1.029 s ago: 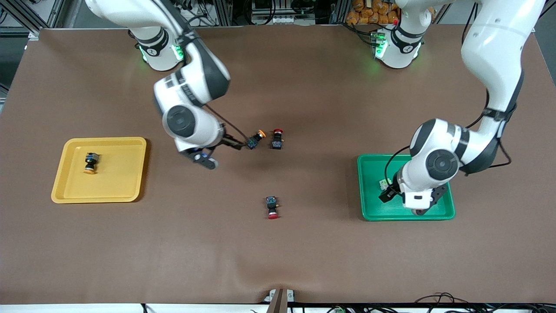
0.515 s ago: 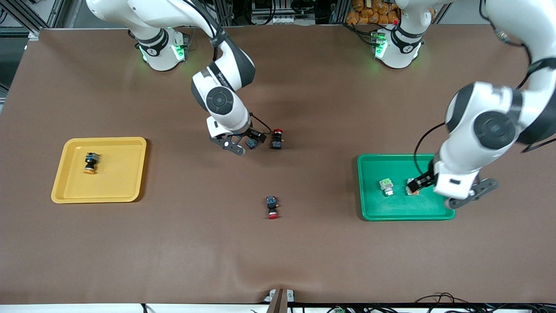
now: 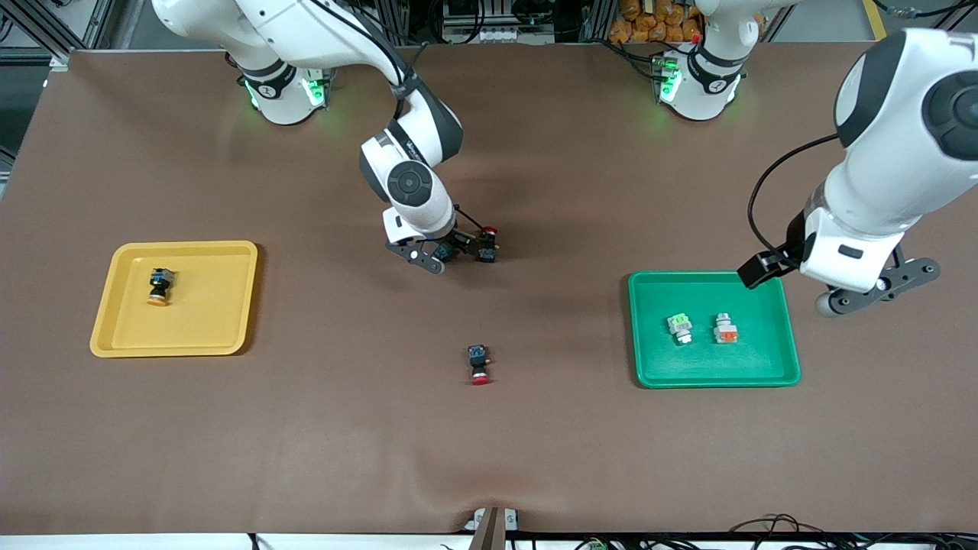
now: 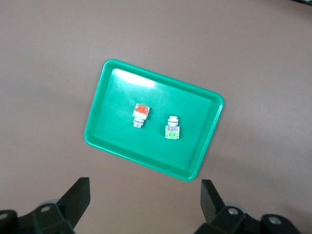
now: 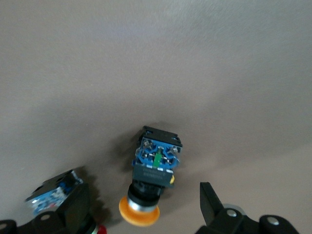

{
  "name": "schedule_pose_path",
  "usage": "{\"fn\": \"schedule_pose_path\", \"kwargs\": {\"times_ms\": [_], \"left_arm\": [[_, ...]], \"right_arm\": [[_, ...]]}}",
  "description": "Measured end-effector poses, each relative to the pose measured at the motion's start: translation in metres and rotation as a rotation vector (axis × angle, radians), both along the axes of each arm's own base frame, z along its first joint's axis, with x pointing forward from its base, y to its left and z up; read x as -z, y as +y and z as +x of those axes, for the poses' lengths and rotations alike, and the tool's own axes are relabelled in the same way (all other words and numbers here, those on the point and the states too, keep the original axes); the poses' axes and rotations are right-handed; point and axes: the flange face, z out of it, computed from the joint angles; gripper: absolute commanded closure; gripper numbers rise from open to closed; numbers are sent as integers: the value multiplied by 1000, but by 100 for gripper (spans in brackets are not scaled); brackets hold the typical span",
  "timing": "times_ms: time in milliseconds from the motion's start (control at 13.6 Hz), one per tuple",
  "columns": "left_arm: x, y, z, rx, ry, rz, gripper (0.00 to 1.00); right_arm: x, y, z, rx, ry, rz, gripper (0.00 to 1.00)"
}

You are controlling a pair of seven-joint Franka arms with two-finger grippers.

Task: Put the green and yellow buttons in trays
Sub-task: 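Release the green switch in the green tray while the right gripper grasps blue switch, then carry the blue-based switch with the right gripper into the yellow tray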

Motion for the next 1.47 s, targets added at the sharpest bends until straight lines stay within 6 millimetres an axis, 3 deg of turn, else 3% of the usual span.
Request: {"fn": "schedule_pose_path", "kwargs": {"times_ms": [74,221,294,441,662,882,1176,1324,1471], "left_arm": [[-11,2,-1,60,-9,3,0],[-36,13,-7,173,-35,16,0],[-52,26,-12,213,-50,18,0],[-75,53,-22,260,-57,-7,0],[-85,77,-36,267,-15,-46,0],[-90,85,-60,252,0,-45,0],[-95,94,-73,233,-4,-39,0],[-91,105,-72,213,5,-39,0],[-90,110,-72,202,7,-39,0]], "right_arm": [[9,1,-3,-2,0,-5,25],[20,2,-5,-10,0,-17,35],[22,1,-6,-16,-3,-25,51],[22,3,-5,-27,-18,-26,100],[20,0,1,-18,-20,-30,100],[6,-17,18,10,19,-62,100],[-43,-68,59,16,46,-65,100],[-49,-100,81,39,21,-48,100],[-47,-116,90,9,5,-34,100]]}}
